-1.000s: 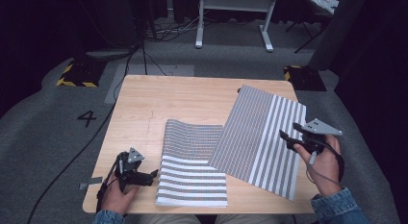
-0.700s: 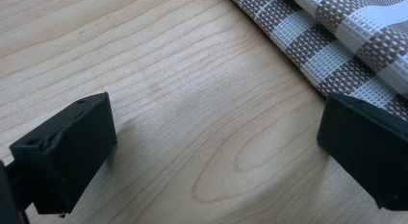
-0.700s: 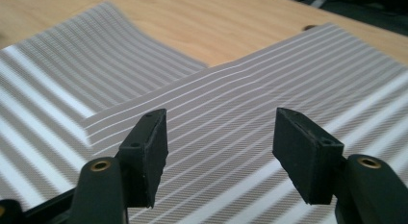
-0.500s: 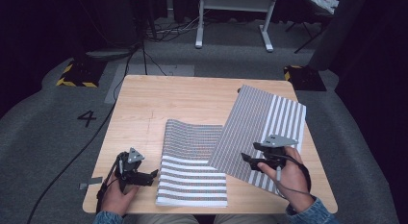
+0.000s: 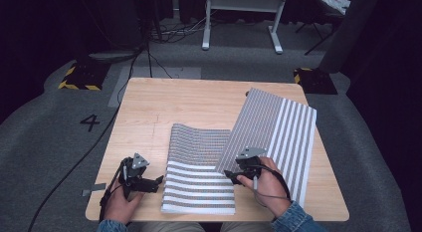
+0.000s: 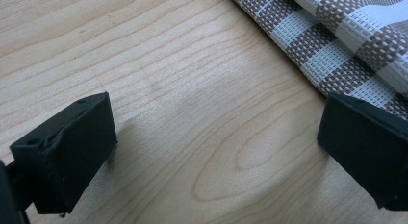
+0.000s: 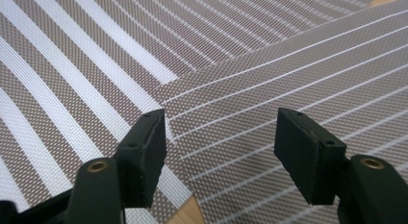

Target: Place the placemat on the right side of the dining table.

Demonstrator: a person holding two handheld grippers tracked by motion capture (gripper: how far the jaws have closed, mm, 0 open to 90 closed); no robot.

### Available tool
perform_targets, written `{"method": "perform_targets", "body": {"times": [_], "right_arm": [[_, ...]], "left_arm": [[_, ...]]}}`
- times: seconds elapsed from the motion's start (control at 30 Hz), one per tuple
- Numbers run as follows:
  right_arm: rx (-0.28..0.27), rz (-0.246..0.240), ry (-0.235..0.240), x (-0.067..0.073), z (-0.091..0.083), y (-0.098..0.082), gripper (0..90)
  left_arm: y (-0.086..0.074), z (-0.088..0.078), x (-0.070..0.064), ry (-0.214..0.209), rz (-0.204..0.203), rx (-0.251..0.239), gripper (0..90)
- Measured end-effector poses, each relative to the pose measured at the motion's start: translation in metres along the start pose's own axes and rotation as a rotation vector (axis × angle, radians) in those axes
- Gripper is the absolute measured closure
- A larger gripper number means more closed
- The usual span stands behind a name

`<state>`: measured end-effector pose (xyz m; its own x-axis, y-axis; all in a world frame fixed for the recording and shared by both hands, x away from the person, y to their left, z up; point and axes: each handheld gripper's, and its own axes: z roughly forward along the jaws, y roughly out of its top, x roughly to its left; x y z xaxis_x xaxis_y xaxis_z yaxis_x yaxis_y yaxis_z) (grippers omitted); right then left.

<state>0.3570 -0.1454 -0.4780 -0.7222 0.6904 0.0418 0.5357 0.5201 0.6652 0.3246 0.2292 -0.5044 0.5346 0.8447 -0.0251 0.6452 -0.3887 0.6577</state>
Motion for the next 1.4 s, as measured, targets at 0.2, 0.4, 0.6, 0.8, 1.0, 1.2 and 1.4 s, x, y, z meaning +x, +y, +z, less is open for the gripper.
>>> {"method": "perform_targets", "body": {"times": [0.2,0.4,0.6,0.8,1.0,1.2,1.4], "right_arm": [[0.022,-0.003,-0.008,0.002,0.010,-0.002,41.6],[0.019,0.019,0.013,-0.006,0.009,-0.002,51.7],[-0.004,0.053,0.037,-0.017,0.007,-0.005,68.1],[0.008,0.009,0.022,-0.017,0.000,-0.002,85.1],[-0.017,-0.011,0.023,-0.021,-0.019,0.000,86.4],[-0.032,-0.054,0.018,-0.016,-0.044,-0.008,86.6],[-0.015,-0.067,0.010,-0.020,-0.060,-0.028,86.7]], "left_arm": [[0.000,0.000,0.000,0.000,0.000,0.000,0.2],[0.000,0.000,0.000,0.000,0.000,0.000,0.2],[0.000,0.000,0.000,0.000,0.000,0.000,0.1],[0.000,0.000,0.000,0.000,0.000,0.000,0.2],[0.000,0.000,0.000,0.000,-0.001,0.000,0.2],[0.001,0.001,0.001,-0.011,0.004,0.002,0.1],[0.001,0.001,0.001,-0.011,0.004,0.002,0.1]]}}
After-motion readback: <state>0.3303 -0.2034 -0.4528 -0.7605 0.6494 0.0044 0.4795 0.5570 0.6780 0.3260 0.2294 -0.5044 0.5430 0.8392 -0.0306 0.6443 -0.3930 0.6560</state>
